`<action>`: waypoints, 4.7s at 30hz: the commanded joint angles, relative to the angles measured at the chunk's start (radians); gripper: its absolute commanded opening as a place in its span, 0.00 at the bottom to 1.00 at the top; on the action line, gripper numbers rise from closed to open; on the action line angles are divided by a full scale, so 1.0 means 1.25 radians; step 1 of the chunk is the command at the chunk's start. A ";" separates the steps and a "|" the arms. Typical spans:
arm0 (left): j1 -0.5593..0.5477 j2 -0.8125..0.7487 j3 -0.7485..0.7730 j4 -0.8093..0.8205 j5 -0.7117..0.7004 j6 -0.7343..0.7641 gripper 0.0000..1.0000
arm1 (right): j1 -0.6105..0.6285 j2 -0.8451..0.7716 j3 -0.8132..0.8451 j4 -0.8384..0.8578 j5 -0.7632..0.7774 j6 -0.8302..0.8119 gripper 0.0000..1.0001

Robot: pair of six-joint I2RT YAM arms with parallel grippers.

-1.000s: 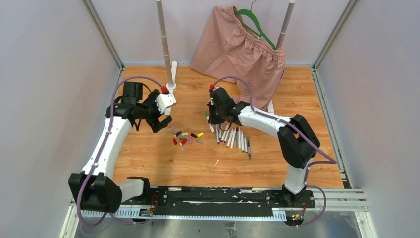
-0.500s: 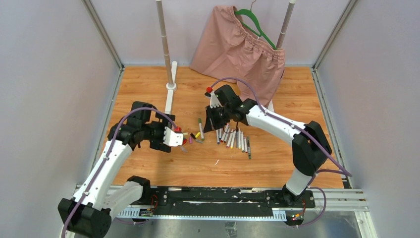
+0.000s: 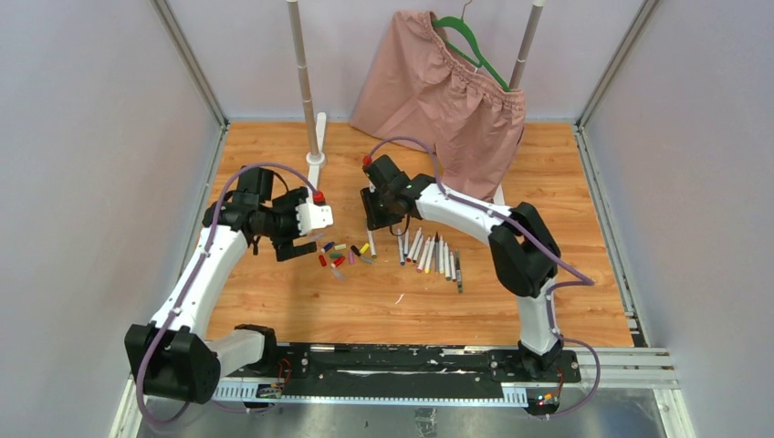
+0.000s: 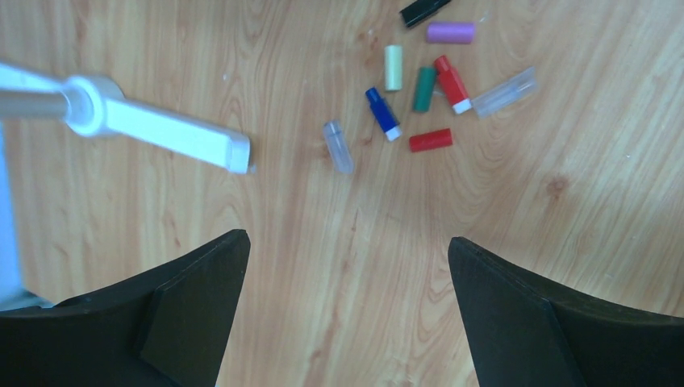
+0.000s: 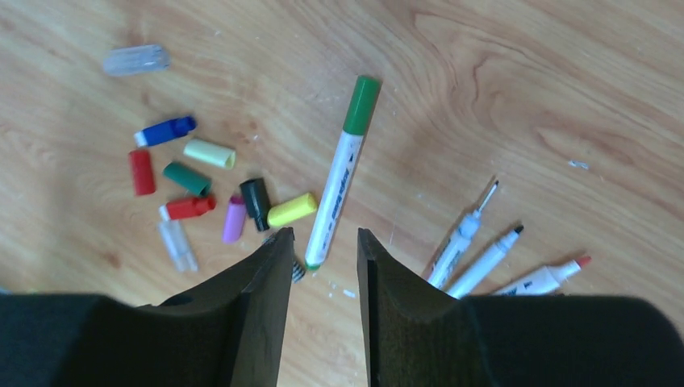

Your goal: Open the pen caps

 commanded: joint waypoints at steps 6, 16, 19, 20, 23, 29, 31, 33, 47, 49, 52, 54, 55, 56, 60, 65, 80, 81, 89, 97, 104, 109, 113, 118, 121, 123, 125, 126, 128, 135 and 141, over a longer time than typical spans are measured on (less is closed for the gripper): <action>0.060 0.039 0.033 -0.003 0.018 -0.100 1.00 | 0.038 0.144 0.096 -0.035 0.104 -0.004 0.30; 0.060 0.035 0.061 -0.003 0.070 -0.148 1.00 | 0.072 0.179 0.070 -0.036 0.174 -0.020 0.32; 0.060 0.034 0.068 -0.003 0.072 -0.148 1.00 | 0.080 0.169 0.043 -0.035 0.213 -0.022 0.27; 0.060 0.031 0.070 -0.003 0.073 -0.149 1.00 | 0.081 0.164 0.030 -0.034 0.224 -0.021 0.26; 0.059 0.025 0.069 -0.003 0.082 -0.153 1.00 | 0.084 0.144 -0.023 -0.019 0.247 -0.018 0.23; 0.059 0.007 0.069 -0.003 0.137 -0.171 1.00 | 0.081 0.074 -0.110 0.054 0.247 -0.033 0.00; 0.059 0.003 0.070 -0.003 0.148 -0.162 1.00 | 0.076 0.048 -0.110 0.057 0.239 -0.047 0.00; 0.059 0.001 0.066 -0.003 0.148 -0.143 1.00 | 0.062 0.016 -0.109 0.057 0.213 -0.061 0.00; -0.054 -0.144 -0.029 0.009 0.138 0.351 0.97 | 0.004 -0.161 -0.126 0.032 -0.360 -0.043 0.00; -0.098 -0.124 -0.012 0.012 0.107 0.361 0.97 | 0.004 -0.168 -0.113 0.026 -0.432 -0.036 0.00; -0.147 -0.095 0.011 0.013 0.077 0.377 0.96 | 0.005 -0.174 -0.087 0.019 -0.523 -0.028 0.00; -0.173 -0.084 0.021 0.012 0.064 0.379 0.95 | 0.006 -0.177 -0.073 0.015 -0.557 -0.025 0.00; -0.187 -0.082 0.023 0.012 0.057 0.384 0.94 | 0.006 -0.177 -0.066 0.014 -0.572 -0.022 0.00; -0.199 -0.082 0.020 0.012 0.047 0.392 0.92 | 0.005 -0.177 -0.060 0.014 -0.589 -0.020 0.00; -0.243 -0.083 0.008 0.012 0.011 0.416 0.82 | 0.005 -0.163 -0.040 0.014 -0.641 -0.013 0.00; -0.251 -0.060 0.021 0.012 -0.016 0.390 0.64 | 0.005 -0.153 -0.033 0.014 -0.677 -0.016 0.00; -0.251 -0.036 0.066 0.032 -0.037 0.232 0.00 | 0.027 -0.189 -0.139 0.145 -0.540 0.090 0.30; -0.251 -0.035 0.067 0.036 -0.036 0.209 0.00 | 0.026 -0.201 -0.163 0.190 -0.524 0.124 0.30; -0.251 -0.054 0.041 0.041 -0.062 0.135 0.00 | 0.025 -0.274 -0.293 0.405 -0.450 0.251 0.25; -0.251 -0.072 0.029 0.039 -0.071 0.093 0.11 | 0.025 -0.279 -0.316 0.448 -0.465 0.270 0.04; -0.250 -0.124 0.011 0.039 -0.014 0.128 0.35 | 0.022 -0.288 -0.307 0.388 -0.511 0.210 0.00; -0.251 -0.133 0.018 0.039 0.035 0.130 0.45 | 0.022 -0.272 -0.281 0.374 -0.539 0.199 0.00; -0.250 -0.114 0.020 0.031 0.010 0.149 0.45 | 0.022 -0.269 -0.265 0.365 -0.547 0.194 0.00; -0.250 -0.084 0.024 0.027 -0.027 0.170 0.44 | 0.022 -0.264 -0.261 0.367 -0.551 0.198 0.00; -0.250 -0.070 0.037 0.028 -0.018 0.160 0.40 | 0.022 -0.254 -0.256 0.380 -0.555 0.206 0.00; -0.250 -0.067 0.037 0.028 -0.018 0.166 0.34 | 0.022 -0.246 -0.250 0.395 -0.555 0.219 0.00; -0.250 -0.065 0.035 0.028 -0.030 0.171 0.22 | 0.023 -0.238 -0.243 0.402 -0.560 0.223 0.00; -0.251 -0.064 0.036 0.028 -0.039 0.173 0.15 | 0.023 -0.238 -0.243 0.402 -0.559 0.223 0.00; -0.250 -0.062 0.039 0.028 -0.066 0.172 0.00 | 0.022 -0.243 -0.253 0.399 -0.557 0.218 0.00; -0.250 -0.061 0.028 0.075 -0.132 0.157 0.00 | 0.013 -0.276 -0.321 0.384 -0.555 0.209 0.00; -0.233 -0.028 0.031 0.121 -0.192 0.144 0.00 | 0.003 -0.352 -0.382 0.334 -0.538 0.175 0.00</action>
